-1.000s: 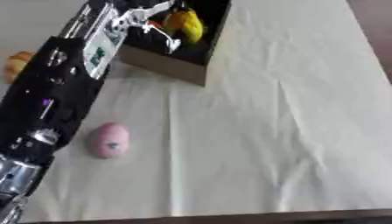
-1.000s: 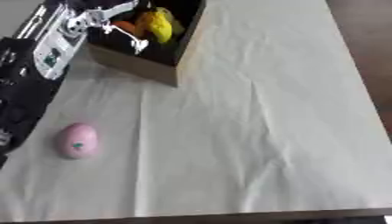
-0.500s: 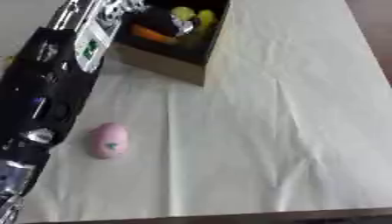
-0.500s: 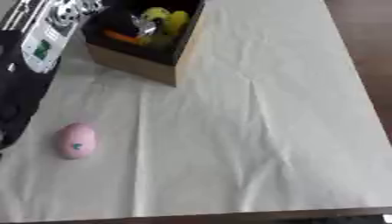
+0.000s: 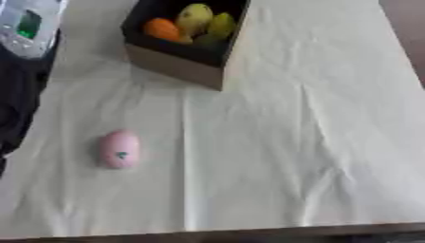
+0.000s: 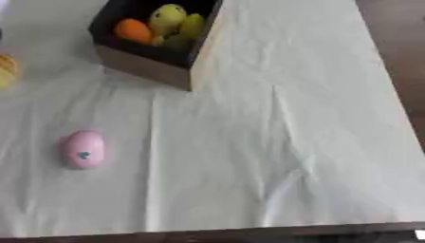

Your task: Pick up objects on the table and place them in the box.

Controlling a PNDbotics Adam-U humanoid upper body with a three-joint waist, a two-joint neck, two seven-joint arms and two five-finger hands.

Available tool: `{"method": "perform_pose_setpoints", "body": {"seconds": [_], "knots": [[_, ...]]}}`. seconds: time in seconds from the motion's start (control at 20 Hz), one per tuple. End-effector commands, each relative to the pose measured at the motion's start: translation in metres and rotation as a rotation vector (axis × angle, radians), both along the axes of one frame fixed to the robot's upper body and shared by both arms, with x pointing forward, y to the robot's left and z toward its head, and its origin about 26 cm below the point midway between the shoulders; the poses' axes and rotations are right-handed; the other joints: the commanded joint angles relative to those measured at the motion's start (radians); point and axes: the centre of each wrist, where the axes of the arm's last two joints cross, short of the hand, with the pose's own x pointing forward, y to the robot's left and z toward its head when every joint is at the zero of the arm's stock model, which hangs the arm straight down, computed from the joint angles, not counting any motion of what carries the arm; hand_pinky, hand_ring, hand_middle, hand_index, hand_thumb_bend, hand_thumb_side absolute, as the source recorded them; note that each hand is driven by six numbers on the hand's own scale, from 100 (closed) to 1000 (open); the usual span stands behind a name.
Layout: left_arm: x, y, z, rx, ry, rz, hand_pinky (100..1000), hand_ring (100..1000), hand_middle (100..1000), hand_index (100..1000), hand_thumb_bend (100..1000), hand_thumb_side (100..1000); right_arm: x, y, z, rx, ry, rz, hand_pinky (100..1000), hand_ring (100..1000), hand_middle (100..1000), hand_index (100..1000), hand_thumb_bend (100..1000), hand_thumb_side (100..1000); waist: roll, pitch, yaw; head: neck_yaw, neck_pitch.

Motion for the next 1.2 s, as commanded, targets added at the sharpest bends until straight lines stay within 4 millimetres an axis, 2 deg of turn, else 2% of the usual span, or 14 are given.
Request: {"method": "perform_pose_setpoints", "body": {"seconds": [0.05, 0.15, 0.25, 0.35, 0.4, 0.45, 0.55, 0.65, 0.75, 0.95, 1.1, 1.2], "knots": [[-0.045, 0.031, 0.015, 0.047, -0.022, -0.066, 841, 836, 786, 901, 381, 601, -0.007, -0.004, 0.012, -0.028, -0.043, -0.021, 818, 727, 687, 789, 100, 543, 0.013, -0.023, 0.002, -0.014, 0.003], [-0.069, 0.047, 0.005, 0.079, 0.027, -0.091, 834, 830, 781, 899, 396, 604, -0.008, -0.006, 0.012, -0.028, -0.045, -0.029, 818, 727, 687, 789, 100, 541, 0.014, -0.023, 0.006, -0.017, 0.005], [-0.079, 0.059, -0.007, 0.117, 0.108, -0.098, 833, 831, 780, 896, 406, 605, -0.008, -0.006, 0.012, -0.028, -0.048, -0.031, 818, 728, 687, 789, 100, 540, 0.014, -0.023, 0.006, -0.014, 0.007], [-0.079, 0.072, -0.018, 0.163, 0.178, -0.083, 845, 843, 790, 901, 424, 585, -0.008, -0.006, 0.012, -0.029, -0.048, -0.031, 818, 728, 687, 789, 100, 540, 0.011, -0.022, 0.007, -0.011, 0.009], [-0.078, 0.079, -0.022, 0.188, 0.205, -0.065, 855, 853, 799, 902, 480, 499, -0.008, -0.006, 0.012, -0.029, -0.047, -0.032, 818, 728, 687, 789, 100, 538, 0.011, -0.022, 0.007, -0.010, 0.010], [-0.078, 0.086, -0.028, 0.216, 0.234, -0.039, 860, 858, 801, 902, 452, 533, -0.008, -0.007, 0.012, -0.030, -0.047, -0.034, 818, 728, 687, 789, 100, 539, 0.010, -0.021, 0.008, -0.010, 0.011], [-0.077, 0.099, -0.036, 0.266, 0.281, 0.016, 879, 875, 812, 906, 496, 481, -0.008, -0.008, 0.011, -0.028, -0.045, -0.040, 818, 727, 686, 788, 100, 541, 0.009, -0.022, 0.011, -0.010, 0.016], [-0.077, 0.110, -0.045, 0.307, 0.319, 0.070, 883, 878, 807, 898, 526, 482, -0.008, -0.008, 0.010, -0.026, -0.043, -0.042, 818, 726, 685, 787, 100, 543, 0.010, -0.023, 0.014, -0.008, 0.020], [-0.077, 0.120, -0.054, 0.323, 0.360, 0.114, 879, 875, 803, 894, 523, 520, -0.008, -0.008, 0.009, -0.026, -0.039, -0.041, 818, 726, 685, 787, 100, 545, 0.010, -0.023, 0.016, -0.004, 0.024], [-0.076, 0.127, -0.070, 0.316, 0.436, 0.147, 871, 871, 799, 891, 519, 528, -0.008, -0.008, 0.008, -0.019, -0.037, -0.042, 819, 725, 684, 787, 100, 549, 0.013, -0.027, 0.016, 0.002, 0.031], [-0.076, 0.124, -0.080, 0.327, 0.509, 0.148, 867, 868, 797, 884, 524, 521, -0.007, -0.007, 0.007, -0.015, -0.033, -0.034, 819, 725, 683, 786, 100, 551, 0.014, -0.029, 0.012, 0.008, 0.033], [-0.075, 0.120, -0.085, 0.344, 0.551, 0.146, 869, 871, 800, 885, 533, 484, -0.007, -0.006, 0.007, -0.013, -0.033, -0.031, 819, 725, 683, 786, 100, 553, 0.015, -0.031, 0.010, 0.010, 0.034]]}}
